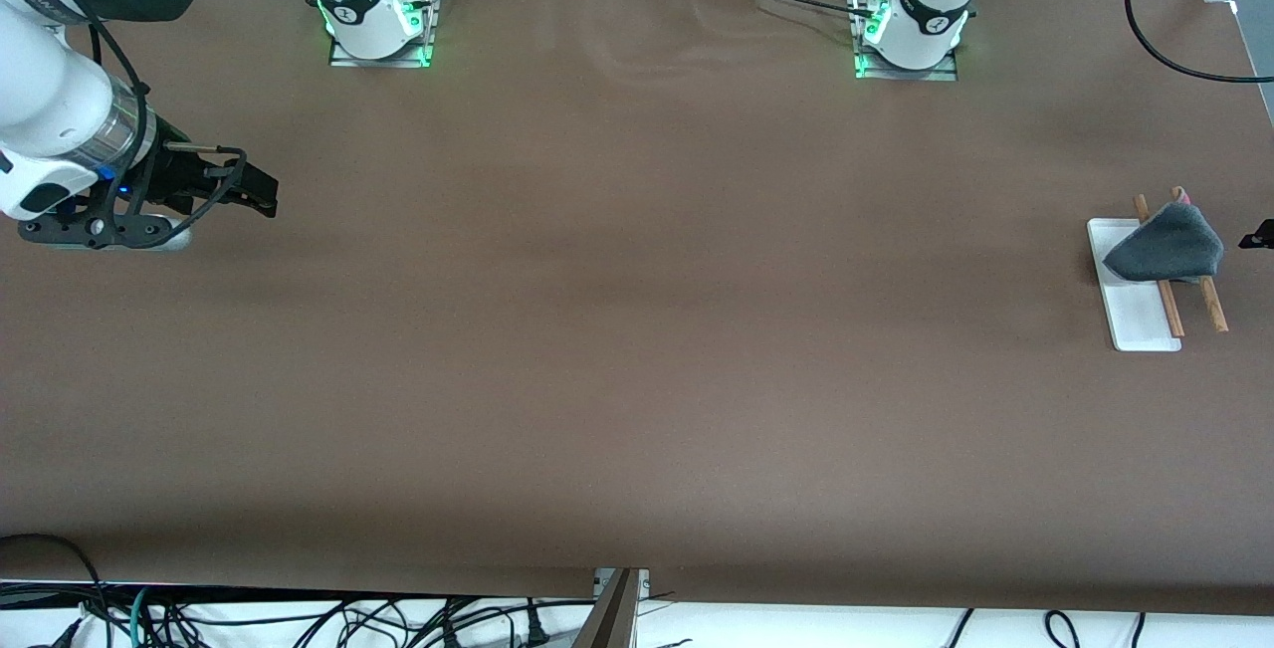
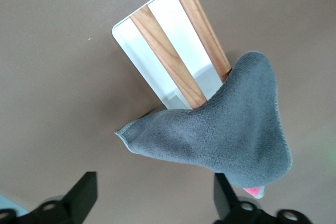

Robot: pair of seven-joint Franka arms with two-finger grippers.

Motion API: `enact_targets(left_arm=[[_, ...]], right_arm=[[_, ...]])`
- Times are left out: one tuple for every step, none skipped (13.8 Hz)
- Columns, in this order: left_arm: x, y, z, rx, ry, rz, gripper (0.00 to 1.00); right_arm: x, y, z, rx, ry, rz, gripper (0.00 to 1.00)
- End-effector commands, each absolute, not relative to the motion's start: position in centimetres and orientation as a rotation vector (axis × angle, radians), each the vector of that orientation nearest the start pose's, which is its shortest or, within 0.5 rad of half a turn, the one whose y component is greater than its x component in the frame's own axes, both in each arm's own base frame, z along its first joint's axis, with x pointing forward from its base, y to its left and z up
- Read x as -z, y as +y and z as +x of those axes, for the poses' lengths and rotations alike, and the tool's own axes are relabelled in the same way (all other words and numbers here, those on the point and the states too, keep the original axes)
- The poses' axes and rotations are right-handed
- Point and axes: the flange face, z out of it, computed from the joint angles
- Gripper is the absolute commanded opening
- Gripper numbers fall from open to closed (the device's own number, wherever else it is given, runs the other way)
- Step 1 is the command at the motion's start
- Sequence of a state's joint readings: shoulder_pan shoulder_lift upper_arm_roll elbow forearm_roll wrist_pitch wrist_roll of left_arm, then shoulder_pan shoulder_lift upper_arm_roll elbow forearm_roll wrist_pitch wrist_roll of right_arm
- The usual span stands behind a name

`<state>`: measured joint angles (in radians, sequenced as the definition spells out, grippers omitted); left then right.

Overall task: Pass towel and hang on rack
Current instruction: 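Open the left gripper and lift it away from the rack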

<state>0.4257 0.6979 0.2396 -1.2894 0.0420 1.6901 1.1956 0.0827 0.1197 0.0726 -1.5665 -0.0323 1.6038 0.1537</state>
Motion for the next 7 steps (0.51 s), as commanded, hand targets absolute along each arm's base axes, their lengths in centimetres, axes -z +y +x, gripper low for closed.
enact_targets(left_arm=[[-34.5, 39.5, 57.9, -0.533, 0.902, -3.060, 1.00], [-35.2, 39.2, 58.0, -0.525, 0.907, -3.060, 1.00], [-36.2, 38.6, 58.3, -0.509, 0.905, -3.055, 1.00], [-38.0, 37.5, 58.7, -0.481, 0.878, -3.049, 1.00], [-39.9, 36.1, 59.1, -0.466, 0.844, -3.051, 1.00], [-41.5, 33.9, 59.9, -0.458, 0.820, -3.051, 1.00], [-42.7, 32.2, 60.2, -0.460, 0.763, -3.072, 1.00]], right_arm=[[-55.8, 7.1, 57.4, -0.110, -0.062, -3.181, 1.00], [-55.9, 7.1, 57.3, -0.100, -0.065, -3.181, 1.00], [-55.8, 7.1, 57.3, -0.100, -0.062, -3.181, 1.00], [-55.9, 7.1, 57.4, -0.098, -0.065, -3.181, 1.00], [-55.9, 7.1, 57.4, -0.098, -0.065, -3.181, 1.00], [-55.9, 7.1, 57.4, -0.100, -0.062, -3.181, 1.00], [-55.9, 7.1, 57.5, -0.093, -0.060, -3.182, 1.00]])
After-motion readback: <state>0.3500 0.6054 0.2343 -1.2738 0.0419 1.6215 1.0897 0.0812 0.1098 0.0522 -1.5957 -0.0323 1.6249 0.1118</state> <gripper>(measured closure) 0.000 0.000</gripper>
